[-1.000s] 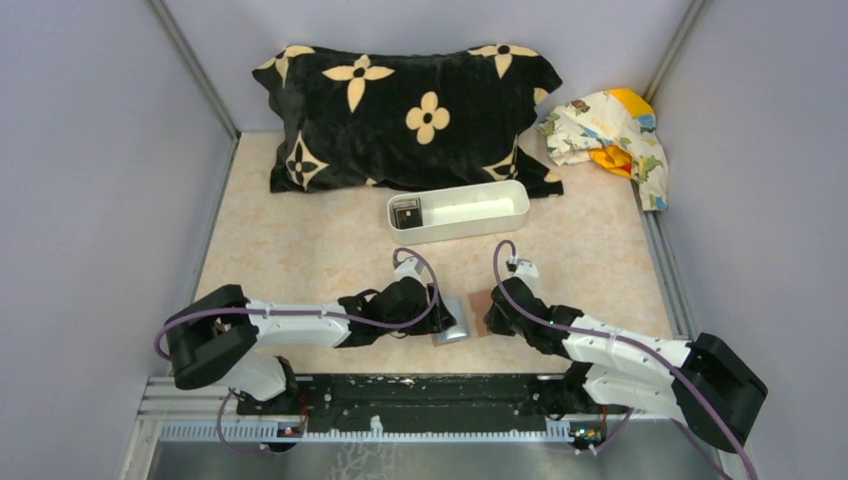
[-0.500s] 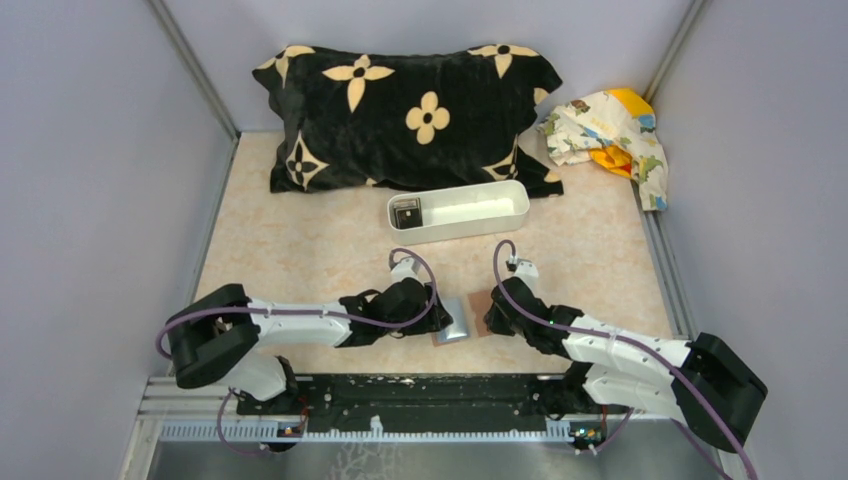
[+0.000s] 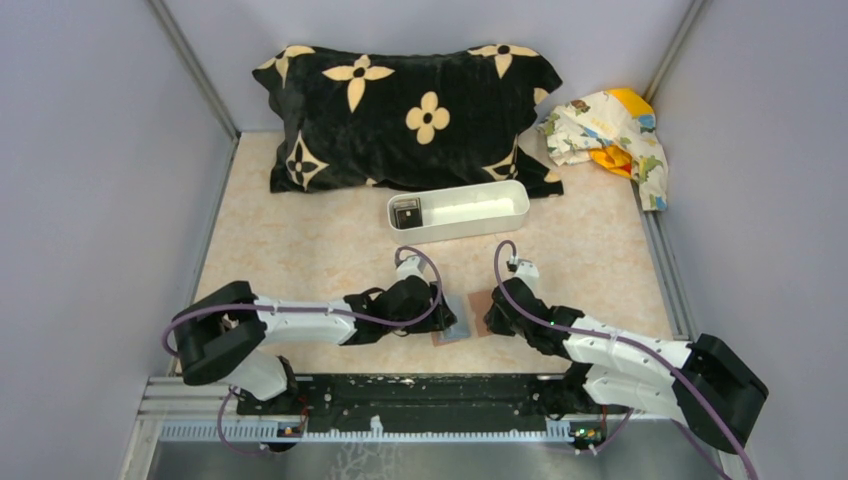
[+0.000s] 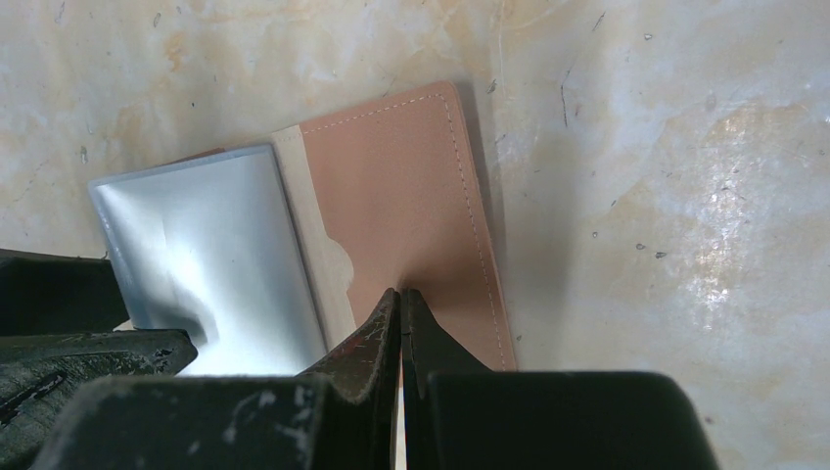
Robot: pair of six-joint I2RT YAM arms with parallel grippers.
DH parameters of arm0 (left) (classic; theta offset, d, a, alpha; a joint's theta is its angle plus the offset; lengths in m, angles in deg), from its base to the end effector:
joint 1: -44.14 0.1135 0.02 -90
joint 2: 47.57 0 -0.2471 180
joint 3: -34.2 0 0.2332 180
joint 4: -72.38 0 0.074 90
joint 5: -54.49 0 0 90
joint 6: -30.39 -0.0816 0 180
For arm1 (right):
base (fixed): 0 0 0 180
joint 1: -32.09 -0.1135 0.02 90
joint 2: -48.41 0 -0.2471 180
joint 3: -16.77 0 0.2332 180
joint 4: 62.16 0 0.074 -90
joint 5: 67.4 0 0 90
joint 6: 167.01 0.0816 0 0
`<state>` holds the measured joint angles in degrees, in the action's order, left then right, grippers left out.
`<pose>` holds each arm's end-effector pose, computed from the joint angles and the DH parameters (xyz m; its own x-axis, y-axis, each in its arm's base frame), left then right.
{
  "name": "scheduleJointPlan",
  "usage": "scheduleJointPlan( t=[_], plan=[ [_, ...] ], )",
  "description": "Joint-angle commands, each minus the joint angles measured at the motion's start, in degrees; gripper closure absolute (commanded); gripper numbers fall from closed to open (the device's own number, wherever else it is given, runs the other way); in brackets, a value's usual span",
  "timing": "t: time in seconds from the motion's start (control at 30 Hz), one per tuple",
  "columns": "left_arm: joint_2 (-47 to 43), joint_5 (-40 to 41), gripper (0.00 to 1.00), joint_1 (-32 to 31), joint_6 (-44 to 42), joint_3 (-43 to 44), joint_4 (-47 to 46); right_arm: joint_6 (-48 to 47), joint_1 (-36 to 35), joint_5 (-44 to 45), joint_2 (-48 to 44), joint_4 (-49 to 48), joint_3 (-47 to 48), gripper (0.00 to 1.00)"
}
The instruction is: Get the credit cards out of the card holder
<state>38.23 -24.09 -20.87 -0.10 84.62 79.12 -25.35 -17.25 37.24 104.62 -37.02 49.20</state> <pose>0.1440 -0.2708 0.1216 -0.8559 -0.1631 -0.4908 0.1751 0.8015 -0.5718 0.1437 0.1356 0.1095 -0.7955 0.2386 -0.5571 -0.0029 0.9177 0.3972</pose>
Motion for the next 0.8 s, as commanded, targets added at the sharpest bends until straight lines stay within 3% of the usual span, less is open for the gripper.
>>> scheduleJointPlan(
  t=[0.0, 0.3, 0.77],
  plan=[
    [1.10, -1.93, 0.34, -0.31, -1.32, 2.11, -3.96, 0.15, 0.12, -0.93, 0.03, 0.09, -1.12, 1.00],
    [4.06, -5.02, 0.35, -0.38, -3.64, 3.78, -7.73, 0.03, 0.10, -1.47, -0.49, 0.46, -1.04, 1.00],
    [0.79, -5.51, 0.34, -0.38, -6.71, 2.98, -11.48, -0.02, 0.11, -2.31, -0.49, -0.64, -1.52, 1.00]
  ],
)
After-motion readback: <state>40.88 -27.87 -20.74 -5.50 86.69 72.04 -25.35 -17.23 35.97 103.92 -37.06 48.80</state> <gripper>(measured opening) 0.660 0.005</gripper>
